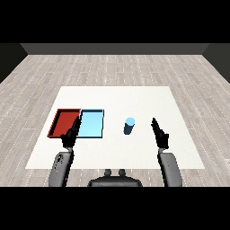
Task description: Pick the blue can and put it in the blue box
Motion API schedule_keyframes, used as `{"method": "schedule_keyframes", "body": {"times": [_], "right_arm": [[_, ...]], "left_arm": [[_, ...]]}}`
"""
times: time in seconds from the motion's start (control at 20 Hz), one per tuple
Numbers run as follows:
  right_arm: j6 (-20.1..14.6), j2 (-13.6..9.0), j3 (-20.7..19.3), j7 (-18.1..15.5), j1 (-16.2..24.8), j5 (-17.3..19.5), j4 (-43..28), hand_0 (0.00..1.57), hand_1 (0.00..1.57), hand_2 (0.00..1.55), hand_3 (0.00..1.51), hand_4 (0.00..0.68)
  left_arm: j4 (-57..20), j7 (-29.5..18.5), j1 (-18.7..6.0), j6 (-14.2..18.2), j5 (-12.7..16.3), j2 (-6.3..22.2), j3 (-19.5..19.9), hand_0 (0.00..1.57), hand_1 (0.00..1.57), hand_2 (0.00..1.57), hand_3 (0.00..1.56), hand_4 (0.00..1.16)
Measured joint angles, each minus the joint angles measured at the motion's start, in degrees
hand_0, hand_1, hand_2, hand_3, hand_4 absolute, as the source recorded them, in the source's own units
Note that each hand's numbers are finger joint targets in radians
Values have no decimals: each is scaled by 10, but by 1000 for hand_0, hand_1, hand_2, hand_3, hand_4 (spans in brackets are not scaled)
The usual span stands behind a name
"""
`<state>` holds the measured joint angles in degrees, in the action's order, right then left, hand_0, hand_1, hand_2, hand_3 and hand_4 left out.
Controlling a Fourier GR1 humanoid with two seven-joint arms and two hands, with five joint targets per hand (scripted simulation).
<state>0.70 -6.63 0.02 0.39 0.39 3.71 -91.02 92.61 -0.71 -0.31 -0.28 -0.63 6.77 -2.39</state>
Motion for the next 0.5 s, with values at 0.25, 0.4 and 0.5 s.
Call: {"method": "schedule_keyframes", "body": {"times": [0.25, 0.4, 0.5], "right_arm": [[-34, 37, 20, 20, -29, 16, 38, 0, 0, 0, 0, 0], [-46, 52, 50, -11, -56, -12, 41, 0, 0, 0, 0, 0], [-39, 58, 57, -63, -59, -35, 48, 0, 0, 0, 0, 0]], "left_arm": [[-13, 0, 10, 3, 4, -13, 10, 0, 0, 0, 0, 0], [-2, -57, 18, 10, 13, -27, 19, 0, 0, 0, 0, 0], [6, -90, 14, 6, 24, -31, 28, 0, 0, 0, 0, 0]]}}
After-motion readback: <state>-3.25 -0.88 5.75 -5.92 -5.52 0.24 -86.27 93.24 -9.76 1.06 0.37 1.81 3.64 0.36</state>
